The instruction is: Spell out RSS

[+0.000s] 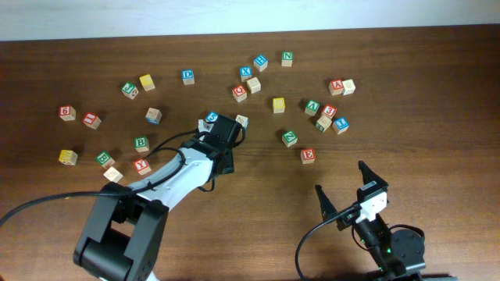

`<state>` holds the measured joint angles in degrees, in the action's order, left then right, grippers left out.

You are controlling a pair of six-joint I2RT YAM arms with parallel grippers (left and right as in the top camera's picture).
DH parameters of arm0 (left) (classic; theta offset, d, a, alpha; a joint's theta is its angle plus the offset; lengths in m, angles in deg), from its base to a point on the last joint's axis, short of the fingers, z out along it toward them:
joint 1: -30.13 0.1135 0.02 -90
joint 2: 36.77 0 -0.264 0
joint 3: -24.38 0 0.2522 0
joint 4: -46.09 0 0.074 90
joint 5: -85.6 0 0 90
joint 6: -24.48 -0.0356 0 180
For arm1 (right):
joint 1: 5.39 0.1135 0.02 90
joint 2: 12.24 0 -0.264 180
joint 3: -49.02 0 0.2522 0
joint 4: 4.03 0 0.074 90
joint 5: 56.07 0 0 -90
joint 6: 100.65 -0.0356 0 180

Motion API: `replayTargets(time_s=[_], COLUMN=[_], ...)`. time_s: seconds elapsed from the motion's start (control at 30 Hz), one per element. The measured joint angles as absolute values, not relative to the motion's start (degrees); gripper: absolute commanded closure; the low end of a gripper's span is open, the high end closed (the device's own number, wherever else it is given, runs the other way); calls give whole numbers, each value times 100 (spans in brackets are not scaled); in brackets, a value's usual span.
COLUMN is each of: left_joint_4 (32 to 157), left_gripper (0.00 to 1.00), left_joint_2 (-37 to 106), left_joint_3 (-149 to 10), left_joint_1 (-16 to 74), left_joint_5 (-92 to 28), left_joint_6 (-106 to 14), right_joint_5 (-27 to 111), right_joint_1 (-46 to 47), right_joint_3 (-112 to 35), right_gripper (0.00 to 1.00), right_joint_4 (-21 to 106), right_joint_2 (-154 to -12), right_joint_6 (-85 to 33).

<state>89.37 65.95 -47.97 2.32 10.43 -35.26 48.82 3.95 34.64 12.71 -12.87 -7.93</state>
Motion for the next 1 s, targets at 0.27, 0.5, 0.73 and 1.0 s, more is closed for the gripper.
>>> replayTargets(time_s=[0.27,0.5,0.73,1.0], left_joint_4=[9055,9311,9477,10041], left_gripper=[63,63,66,100], left_joint_2=[6595,6595,6595,6007], left_joint_3=[-4797,-4797,-4797,-4810], left_joint_1=[232,232,228,175], left_joint_5=[912,833,630,562], left_joint_6=[-3524,-3526,-3526,-3504], right_joint_5=[4882,4882,4882,4880], right_joint_1=[395,395,395,395], right_joint_3=[3464,3464,3464,3464], right_gripper=[2,2,2,2], right_joint_4=[1271,1271,1274,1271], right_joint_2=[-1287,-1287,-1287,-1287], right_joint_6=[-790,-790,-788,-790])
